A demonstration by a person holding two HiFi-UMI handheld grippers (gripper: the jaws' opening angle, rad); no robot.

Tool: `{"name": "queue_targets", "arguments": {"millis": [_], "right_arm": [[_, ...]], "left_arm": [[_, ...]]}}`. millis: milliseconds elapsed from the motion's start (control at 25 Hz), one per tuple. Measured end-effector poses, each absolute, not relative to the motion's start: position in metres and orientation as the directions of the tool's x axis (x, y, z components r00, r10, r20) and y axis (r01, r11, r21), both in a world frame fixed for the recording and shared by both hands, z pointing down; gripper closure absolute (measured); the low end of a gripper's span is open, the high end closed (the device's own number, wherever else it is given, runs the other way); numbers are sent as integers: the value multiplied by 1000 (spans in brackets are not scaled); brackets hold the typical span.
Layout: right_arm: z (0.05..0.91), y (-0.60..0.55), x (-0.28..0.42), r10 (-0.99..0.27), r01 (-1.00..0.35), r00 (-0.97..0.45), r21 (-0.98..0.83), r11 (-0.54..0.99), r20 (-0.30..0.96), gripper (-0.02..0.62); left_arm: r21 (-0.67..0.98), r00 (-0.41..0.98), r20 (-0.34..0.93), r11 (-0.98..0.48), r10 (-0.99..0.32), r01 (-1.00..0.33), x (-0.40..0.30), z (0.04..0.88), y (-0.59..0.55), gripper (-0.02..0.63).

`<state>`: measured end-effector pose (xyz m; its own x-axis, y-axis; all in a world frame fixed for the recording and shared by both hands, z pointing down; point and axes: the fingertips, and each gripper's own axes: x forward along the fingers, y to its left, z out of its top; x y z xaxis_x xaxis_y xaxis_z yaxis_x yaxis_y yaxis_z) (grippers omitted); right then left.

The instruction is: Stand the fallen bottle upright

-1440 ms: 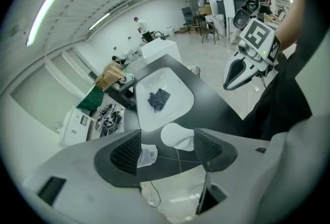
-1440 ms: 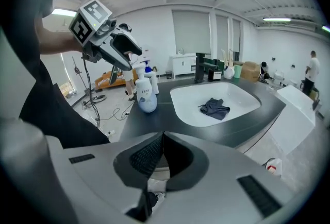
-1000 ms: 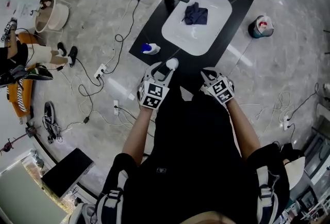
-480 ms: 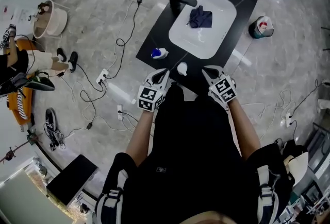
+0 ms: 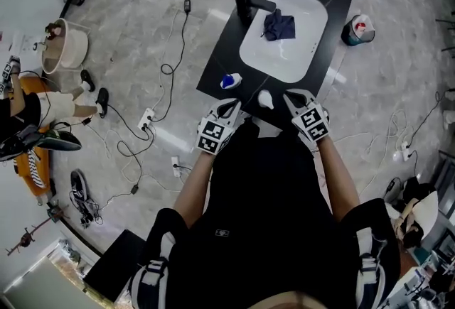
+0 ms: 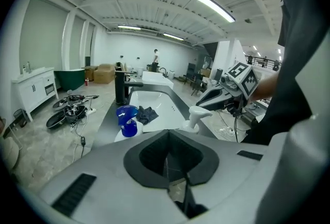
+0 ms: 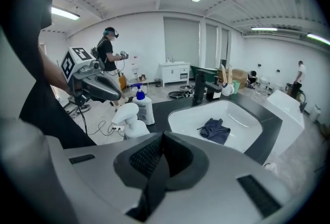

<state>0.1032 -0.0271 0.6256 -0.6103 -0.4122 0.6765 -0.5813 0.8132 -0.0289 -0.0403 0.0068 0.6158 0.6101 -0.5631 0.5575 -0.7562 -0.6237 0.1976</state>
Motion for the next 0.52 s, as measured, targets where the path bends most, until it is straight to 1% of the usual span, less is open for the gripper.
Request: {"name": "queue_targets", "arguments": {"millis": [280,520], "right_arm": [[633,-31,106,-510,-691,-541,-8,723,669,535],[636,-33,101,-540,-721,-520,-1,693,662,535]], "left_arm": [[212,691,539,-716,-482,-664,-47,615,0,592],[205,712,546,-754,-441,-624,-50,623,-5,592]]}}
